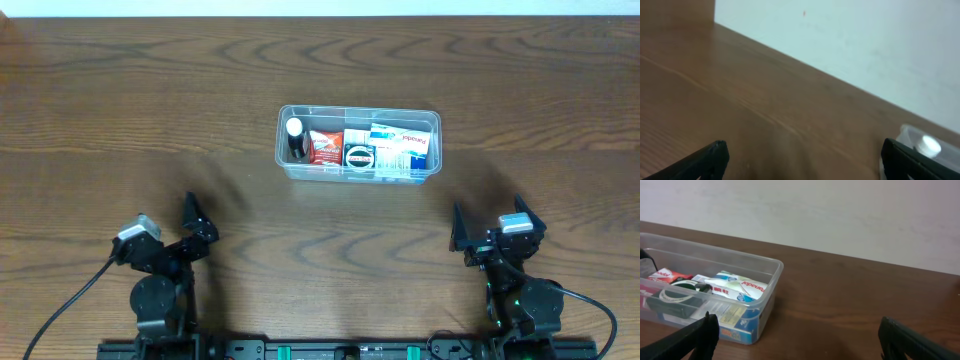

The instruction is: Pack container

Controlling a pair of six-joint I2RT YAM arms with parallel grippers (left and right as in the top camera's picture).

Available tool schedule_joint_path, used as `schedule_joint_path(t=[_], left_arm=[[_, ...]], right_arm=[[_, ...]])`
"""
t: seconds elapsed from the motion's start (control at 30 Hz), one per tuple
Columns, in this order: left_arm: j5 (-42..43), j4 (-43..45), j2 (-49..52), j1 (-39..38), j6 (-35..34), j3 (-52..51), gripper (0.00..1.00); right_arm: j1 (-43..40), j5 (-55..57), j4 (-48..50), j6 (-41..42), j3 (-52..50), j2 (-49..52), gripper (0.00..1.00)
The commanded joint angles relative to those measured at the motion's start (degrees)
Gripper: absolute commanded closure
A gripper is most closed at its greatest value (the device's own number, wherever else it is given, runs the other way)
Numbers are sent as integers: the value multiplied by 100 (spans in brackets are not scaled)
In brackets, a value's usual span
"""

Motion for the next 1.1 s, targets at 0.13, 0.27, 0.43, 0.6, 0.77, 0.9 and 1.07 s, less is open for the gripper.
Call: schedule_joint_path(t=[0.13,0.27,0.43,0.6,0.77,0.9,1.07], left_arm=[[173,55,-90,-212,1241,-28,2],[173,50,-221,-212,1574,-107,2],[173,94,-358,-212,1755,-442,2],[212,68,-358,-219,1860,-492,2],[214,68,-358,-216,1906,-492,2],[214,68,-358,-216,1906,-492,2],[214,68,-358,-216,1906,-492,2]], right_arm=[[-101,39,-26,-76,-11,-33,1],[-101,42,-26,-76,-11,-33,1],[-101,42,-24,-76,-11,-33,1],[-101,42,-26,-76,-11,-33,1],[-101,42,-26,-76,-11,-33,1],[-101,42,-24,-76,-11,-33,1],[-101,42,-26,-76,-11,-33,1]])
